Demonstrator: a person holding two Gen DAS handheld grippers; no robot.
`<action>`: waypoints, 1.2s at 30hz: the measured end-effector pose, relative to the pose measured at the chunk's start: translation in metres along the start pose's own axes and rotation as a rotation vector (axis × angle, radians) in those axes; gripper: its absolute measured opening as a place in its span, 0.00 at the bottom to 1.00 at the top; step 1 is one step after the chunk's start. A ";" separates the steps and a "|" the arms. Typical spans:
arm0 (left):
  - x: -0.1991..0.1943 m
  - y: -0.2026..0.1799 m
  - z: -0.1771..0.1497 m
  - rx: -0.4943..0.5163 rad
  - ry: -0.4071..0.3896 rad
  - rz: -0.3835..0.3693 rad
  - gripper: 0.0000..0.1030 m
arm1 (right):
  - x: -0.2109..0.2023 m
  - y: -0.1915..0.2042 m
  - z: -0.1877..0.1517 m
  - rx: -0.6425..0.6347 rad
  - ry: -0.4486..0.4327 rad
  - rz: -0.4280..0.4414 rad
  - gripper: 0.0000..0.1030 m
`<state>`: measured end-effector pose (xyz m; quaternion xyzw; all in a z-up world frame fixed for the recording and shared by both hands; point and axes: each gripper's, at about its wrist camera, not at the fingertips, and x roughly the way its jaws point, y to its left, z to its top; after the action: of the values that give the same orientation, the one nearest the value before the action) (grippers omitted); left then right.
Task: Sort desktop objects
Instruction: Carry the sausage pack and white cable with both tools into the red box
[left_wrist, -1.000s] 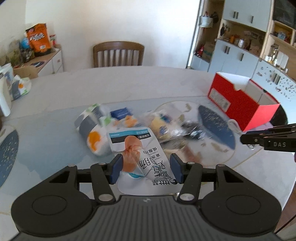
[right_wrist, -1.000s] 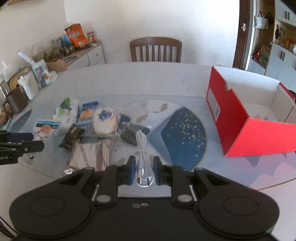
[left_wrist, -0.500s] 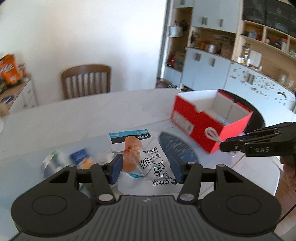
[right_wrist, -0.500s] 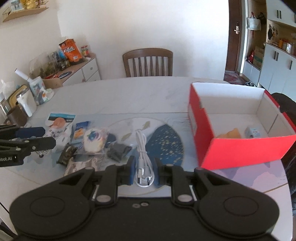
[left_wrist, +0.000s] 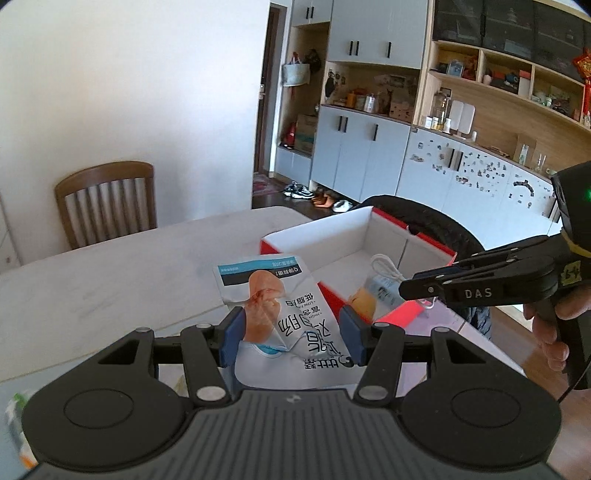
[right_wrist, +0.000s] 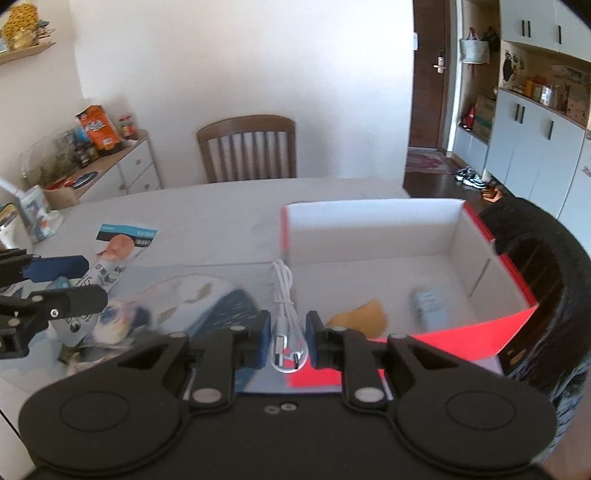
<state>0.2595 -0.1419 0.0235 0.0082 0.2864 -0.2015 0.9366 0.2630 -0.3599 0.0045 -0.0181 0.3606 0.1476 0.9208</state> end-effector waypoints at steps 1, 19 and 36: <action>0.006 -0.005 0.004 0.003 0.002 -0.003 0.53 | 0.003 -0.008 0.003 -0.002 0.000 -0.008 0.19; 0.126 -0.075 0.038 0.115 0.112 -0.032 0.53 | 0.070 -0.107 0.015 -0.013 0.088 -0.088 0.19; 0.216 -0.089 0.041 0.143 0.294 -0.001 0.53 | 0.133 -0.132 0.015 -0.013 0.233 -0.098 0.19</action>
<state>0.4106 -0.3101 -0.0501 0.1044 0.4055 -0.2184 0.8815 0.4032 -0.4501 -0.0829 -0.0587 0.4629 0.1017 0.8786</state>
